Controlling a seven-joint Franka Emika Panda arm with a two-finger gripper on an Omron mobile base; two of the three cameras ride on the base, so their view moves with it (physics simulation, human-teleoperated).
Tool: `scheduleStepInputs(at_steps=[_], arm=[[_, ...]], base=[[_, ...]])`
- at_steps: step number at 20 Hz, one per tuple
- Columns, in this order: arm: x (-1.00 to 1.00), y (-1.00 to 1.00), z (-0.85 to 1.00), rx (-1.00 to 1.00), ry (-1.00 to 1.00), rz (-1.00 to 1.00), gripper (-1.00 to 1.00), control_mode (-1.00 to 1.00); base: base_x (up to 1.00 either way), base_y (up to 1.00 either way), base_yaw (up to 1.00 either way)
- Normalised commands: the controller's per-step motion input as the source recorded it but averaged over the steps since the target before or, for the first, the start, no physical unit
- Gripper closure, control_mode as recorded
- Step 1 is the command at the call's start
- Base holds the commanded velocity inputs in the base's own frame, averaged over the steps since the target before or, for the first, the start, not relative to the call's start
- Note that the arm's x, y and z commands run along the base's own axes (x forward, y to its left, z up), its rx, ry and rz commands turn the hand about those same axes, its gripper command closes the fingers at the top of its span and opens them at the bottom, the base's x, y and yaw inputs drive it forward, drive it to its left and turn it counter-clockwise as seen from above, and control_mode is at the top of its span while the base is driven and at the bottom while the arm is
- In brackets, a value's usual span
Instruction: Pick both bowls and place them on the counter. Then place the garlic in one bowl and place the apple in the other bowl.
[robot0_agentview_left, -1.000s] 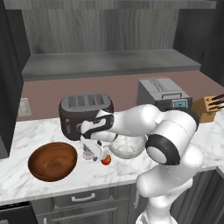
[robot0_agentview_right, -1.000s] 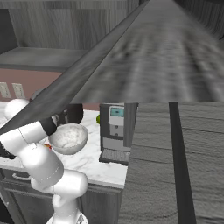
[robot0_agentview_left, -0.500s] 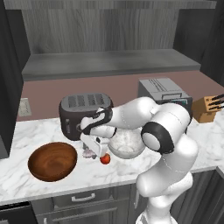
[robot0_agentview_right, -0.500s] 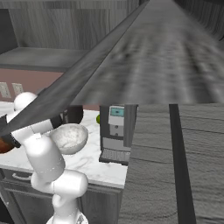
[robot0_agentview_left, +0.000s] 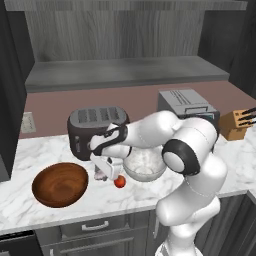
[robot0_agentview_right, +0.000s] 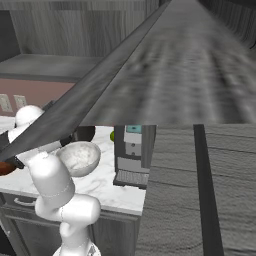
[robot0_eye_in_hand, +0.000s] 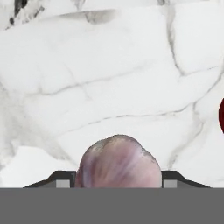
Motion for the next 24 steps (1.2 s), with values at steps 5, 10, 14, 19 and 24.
scheduleStepInputs(at_steps=[5, 10, 14, 19, 24], arm=[[-0.39, -0.02, 0.46, 0.00, -0.03, -0.06, 1.00, -1.00], [-0.37, -0.05, 0.59, 0.00, 0.00, -0.10, 1.00, -1.00], [-0.31, -0.04, 0.62, -0.01, 0.00, -0.10, 1.00, -1.00], [-0.32, -0.02, 0.48, -0.04, 0.00, -0.10, 1.00, -1.00], [-0.28, 0.00, 0.57, -0.09, -0.02, -0.05, 1.00, -1.00]], base=[[0.00, 0.00, 0.00], [0.00, 0.00, 0.00], [0.00, 0.00, 0.00], [0.00, 0.00, 0.00], [0.00, 0.00, 0.00]])
